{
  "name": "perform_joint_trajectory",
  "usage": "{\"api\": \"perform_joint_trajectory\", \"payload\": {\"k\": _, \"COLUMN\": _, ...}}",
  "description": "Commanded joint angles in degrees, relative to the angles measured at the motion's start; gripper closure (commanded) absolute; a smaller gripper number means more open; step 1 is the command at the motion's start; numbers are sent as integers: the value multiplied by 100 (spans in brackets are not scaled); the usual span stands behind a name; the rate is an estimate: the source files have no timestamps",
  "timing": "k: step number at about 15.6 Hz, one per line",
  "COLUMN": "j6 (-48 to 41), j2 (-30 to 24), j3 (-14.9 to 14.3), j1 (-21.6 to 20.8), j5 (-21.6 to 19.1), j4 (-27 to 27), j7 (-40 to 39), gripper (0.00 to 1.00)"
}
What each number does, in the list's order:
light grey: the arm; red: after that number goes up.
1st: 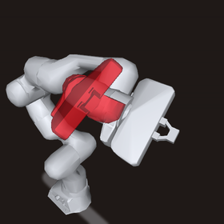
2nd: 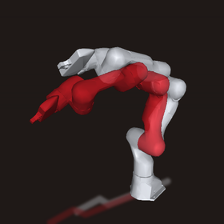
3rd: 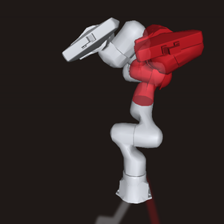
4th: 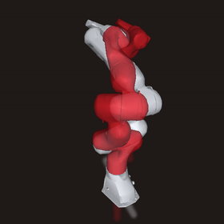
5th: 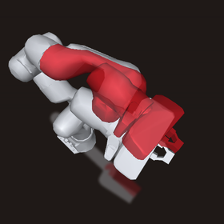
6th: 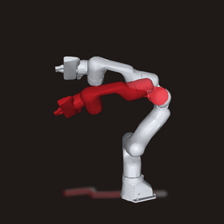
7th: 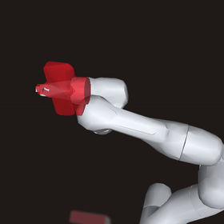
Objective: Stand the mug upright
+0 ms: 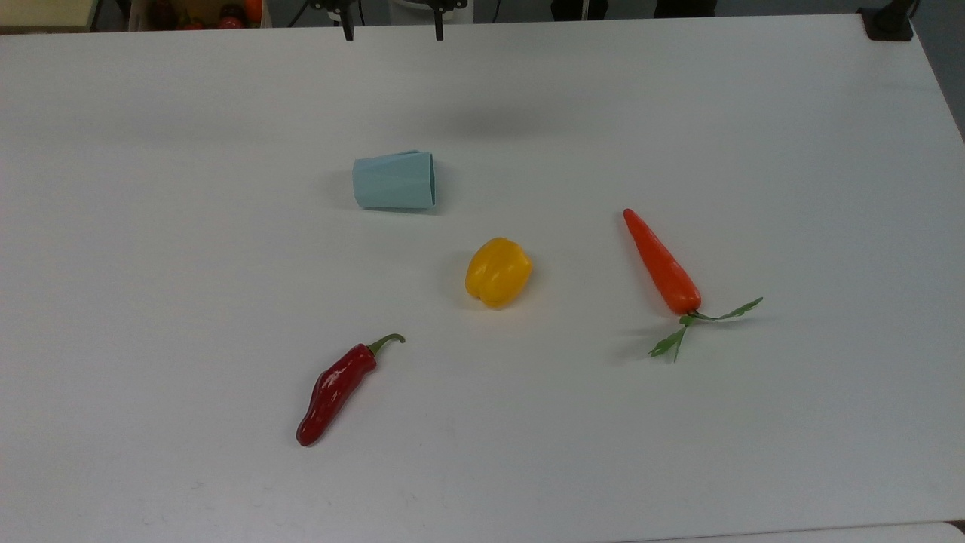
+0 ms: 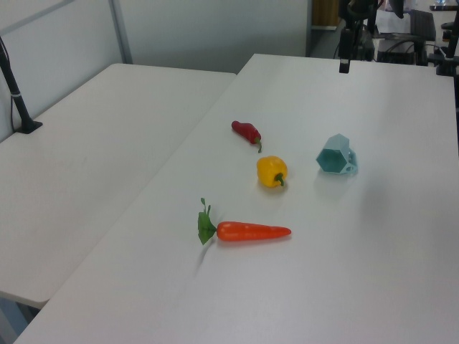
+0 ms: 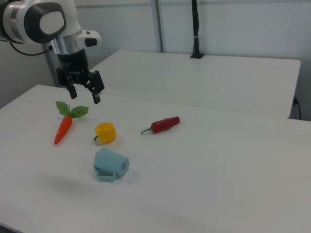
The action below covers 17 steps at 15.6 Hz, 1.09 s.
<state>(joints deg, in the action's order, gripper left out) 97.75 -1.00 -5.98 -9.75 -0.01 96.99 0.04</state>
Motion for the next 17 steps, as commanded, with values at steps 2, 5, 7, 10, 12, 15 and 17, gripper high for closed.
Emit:
{"api": "perform_joint_trajectory", "payload": {"k": 2, "j6": 147, "j2": -128, "j3": 271, "j1": 26, "j5": 149, "j4": 206, "j7": -40, "gripper": 0}}
{"api": "perform_joint_trajectory", "payload": {"k": 5, "j6": 217, "j2": -111, "j3": 807, "j1": 35, "j5": 1132, "j4": 504, "j7": 898, "gripper": 0}}
{"api": "perform_joint_trajectory", "payload": {"k": 7, "j6": 253, "j2": -32, "j3": 1123, "j1": 35, "j5": 1467, "j4": 697, "j7": 1330, "gripper": 0}}
{"api": "perform_joint_trajectory", "payload": {"k": 10, "j6": 297, "j2": 91, "j3": 1309, "j1": 17, "j5": 1863, "j4": 891, "j7": 1726, "gripper": 0}}
{"api": "perform_joint_trajectory", "payload": {"k": 12, "j6": 306, "j2": 310, "j3": 1432, "j1": -62, "j5": 2267, "j4": 979, "j7": 2339, "gripper": 0}}
{"api": "perform_joint_trajectory", "payload": {"k": 15, "j6": 709, "j2": 653, "j3": 1433, "j1": -237, "j5": 2794, "j4": 1164, "j7": 3307, "gripper": 0}}
{"api": "perform_joint_trajectory", "payload": {"k": 17, "j6": 920, "j2": 846, "j3": 1433, "j1": -299, "j5": 3076, "j4": 1313, "j7": 3546, "gripper": 0}}
